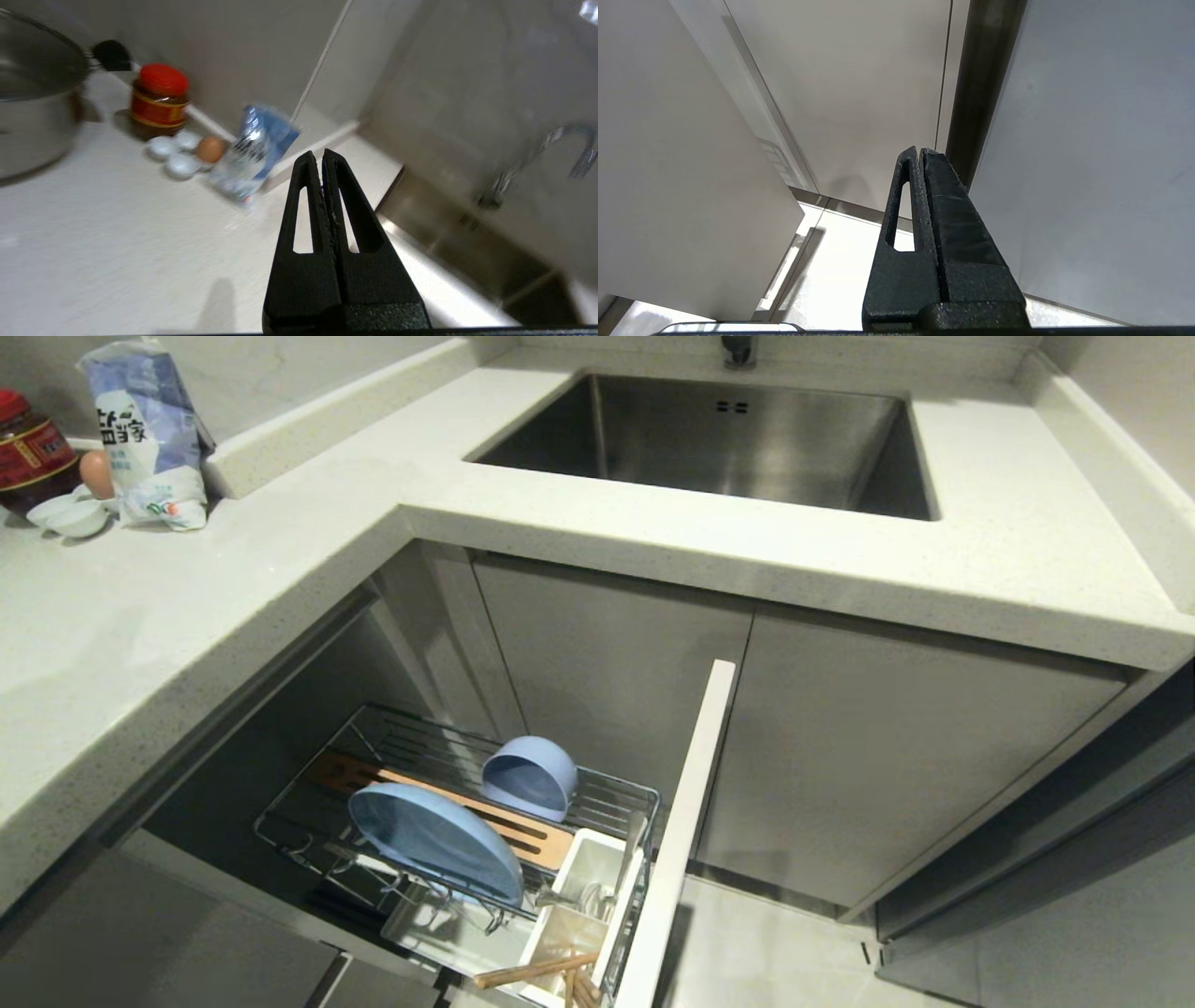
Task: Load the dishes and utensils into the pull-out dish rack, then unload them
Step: Take the plate out of the cupboard
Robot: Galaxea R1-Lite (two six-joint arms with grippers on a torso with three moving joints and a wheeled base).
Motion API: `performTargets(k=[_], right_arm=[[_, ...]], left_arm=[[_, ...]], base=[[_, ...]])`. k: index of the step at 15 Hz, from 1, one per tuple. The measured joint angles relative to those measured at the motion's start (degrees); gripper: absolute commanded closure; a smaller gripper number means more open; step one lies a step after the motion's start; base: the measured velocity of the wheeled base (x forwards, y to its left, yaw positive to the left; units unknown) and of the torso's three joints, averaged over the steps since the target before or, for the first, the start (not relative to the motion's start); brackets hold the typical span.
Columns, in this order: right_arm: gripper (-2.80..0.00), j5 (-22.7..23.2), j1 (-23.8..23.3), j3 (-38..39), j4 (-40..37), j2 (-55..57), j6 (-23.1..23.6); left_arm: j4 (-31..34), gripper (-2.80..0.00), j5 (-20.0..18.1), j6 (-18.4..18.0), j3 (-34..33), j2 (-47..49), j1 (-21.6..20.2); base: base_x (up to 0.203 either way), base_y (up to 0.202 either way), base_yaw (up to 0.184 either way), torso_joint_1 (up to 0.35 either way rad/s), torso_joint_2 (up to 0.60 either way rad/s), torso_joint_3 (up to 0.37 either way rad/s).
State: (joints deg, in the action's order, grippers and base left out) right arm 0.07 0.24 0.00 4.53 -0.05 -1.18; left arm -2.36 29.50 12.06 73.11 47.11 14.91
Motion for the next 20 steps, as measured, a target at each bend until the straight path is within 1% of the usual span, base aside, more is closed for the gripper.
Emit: performTargets(k=[1,3,5,7,8,9,10,12,13,15,17,19,20], right_arm=[[0.0,0.0,0.0,0.0,-0.01,0.0,0.02],[0.0,0.0,0.0,0.0,0.0,0.0,0.0],[0.0,0.0,0.0,0.0,-0.01,0.0,0.02],[0.0,-0.02,0.0,0.0,0.0,0.0,0.02],[0.0,0.0,0.0,0.0,0.0,0.0,0.01],[0.0,0.0,0.0,0.0,0.0,0.0,0.0],[0.0,0.0,0.0,0.0,0.0,0.0,0.0],[0.0,0.0,0.0,0.0,0.0,0.0,0.0],[0.0,0.0,0.0,0.0,0.0,0.0,0.0],[0.0,0.0,-0.02,0.0,0.0,0.0,0.0],[0.0,0.0,0.0,0.0,0.0,0.0,0.02],[0.0,0.0,0.0,0.0,0.0,0.0,0.01],[0.0,0.0,0.0,0.0,0.0,0.0,0.0]], left_arm=[[4.07,0.0,-3.4,-1.23,-1.45,-3.55,-2.58],[11.93,0.0,-12.04,-4.62,-6.18,-11.51,-6.68],[19.12,0.0,-22.21,-8.54,-13.63,-19.72,-11.56],[21.99,0.0,-30.58,-11.03,-21.35,-25.52,-15.43],[21.46,0.0,-33.23,-11.77,-25.25,-27.57,-16.73],[19.76,0.0,-33.93,-12.13,-28.89,-28.96,-17.45],[16.73,0.0,-33.8,-12.58,-32.57,-30.06,-17.96],[7.55,0.0,-33.16,-14.44,-38.23,-32.23,-16.8],[5.53,0.0,-33.01,-15.76,-40.41,-33.61,-15.98],[6.8,0.0,-33.22,-17.22,-46.29,-37.76,-15.21],[6.24,0.0,-35.03,-17.61,-53.4,-42.28,-14.94],[2.71,0.0,-35.51,-17.03,-60.15,-44.84,-14.86],[-0.58,0.0,-35.56,-17.41,-64.05,-45.65,-14.84]], base=[[0.0,0.0,0.0,0.0,0.0,0.0],[0.0,0.0,0.0,0.0,0.0,0.0],[0.0,0.0,0.0,0.0,0.0,0.0],[0.0,0.0,0.0,0.0,0.0,0.0],[0.0,0.0,0.0,0.0,0.0,0.0],[0.0,0.0,0.0,0.0,0.0,0.0],[0.0,0.0,0.0,0.0,0.0,0.0],[0.0,0.0,0.0,0.0,0.0,0.0],[0.0,0.0,0.0,0.0,0.0,0.0],[0.0,0.0,0.0,0.0,0.0,0.0],[0.0,0.0,0.0,0.0,0.0,0.0],[0.0,0.0,0.0,0.0,0.0,0.0],[0.0,0.0,0.0,0.0,0.0,0.0]])
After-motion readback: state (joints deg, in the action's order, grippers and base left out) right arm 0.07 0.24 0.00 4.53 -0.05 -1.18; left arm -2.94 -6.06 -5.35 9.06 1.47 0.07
